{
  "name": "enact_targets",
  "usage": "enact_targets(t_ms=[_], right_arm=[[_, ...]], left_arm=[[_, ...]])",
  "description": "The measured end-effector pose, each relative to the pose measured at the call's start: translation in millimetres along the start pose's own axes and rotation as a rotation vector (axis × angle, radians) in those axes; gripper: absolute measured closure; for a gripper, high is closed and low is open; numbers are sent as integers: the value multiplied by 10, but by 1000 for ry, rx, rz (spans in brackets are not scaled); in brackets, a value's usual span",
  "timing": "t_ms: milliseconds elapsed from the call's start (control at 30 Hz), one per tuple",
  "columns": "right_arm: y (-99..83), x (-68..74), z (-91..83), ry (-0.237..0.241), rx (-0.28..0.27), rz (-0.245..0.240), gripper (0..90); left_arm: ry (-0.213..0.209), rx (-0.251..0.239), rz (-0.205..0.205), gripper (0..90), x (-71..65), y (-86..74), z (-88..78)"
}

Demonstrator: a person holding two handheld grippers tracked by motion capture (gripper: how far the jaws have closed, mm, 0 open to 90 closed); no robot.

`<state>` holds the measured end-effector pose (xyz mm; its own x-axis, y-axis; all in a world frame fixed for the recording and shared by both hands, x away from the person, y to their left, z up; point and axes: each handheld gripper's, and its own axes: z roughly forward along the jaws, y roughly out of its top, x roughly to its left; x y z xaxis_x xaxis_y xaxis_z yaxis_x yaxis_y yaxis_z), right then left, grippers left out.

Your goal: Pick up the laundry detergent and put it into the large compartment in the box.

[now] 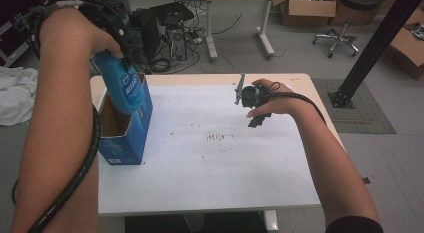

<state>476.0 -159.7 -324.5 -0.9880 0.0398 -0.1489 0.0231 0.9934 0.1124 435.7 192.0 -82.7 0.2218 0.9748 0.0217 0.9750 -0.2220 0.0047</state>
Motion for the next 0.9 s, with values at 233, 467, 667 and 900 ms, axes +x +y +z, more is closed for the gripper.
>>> enact_targets(t_ms=[233, 467, 667, 900], right_arm=[[19, 5, -10, -3, -6, -4, 164], [38, 4, -16, -3, -10, -15, 164], [57, 16, -4, 0, -3, -12, 164], [68, 26, -6, -1, -1, -10, 164]], left_arm=[[19, 18, -133, 385, 229, -109, -69], [26, 24, -178, 386, 378, -190, -69], [20, 35, -186, 385, 447, -195, 33], [10, 54, -161, 385, 472, -137, 235]])
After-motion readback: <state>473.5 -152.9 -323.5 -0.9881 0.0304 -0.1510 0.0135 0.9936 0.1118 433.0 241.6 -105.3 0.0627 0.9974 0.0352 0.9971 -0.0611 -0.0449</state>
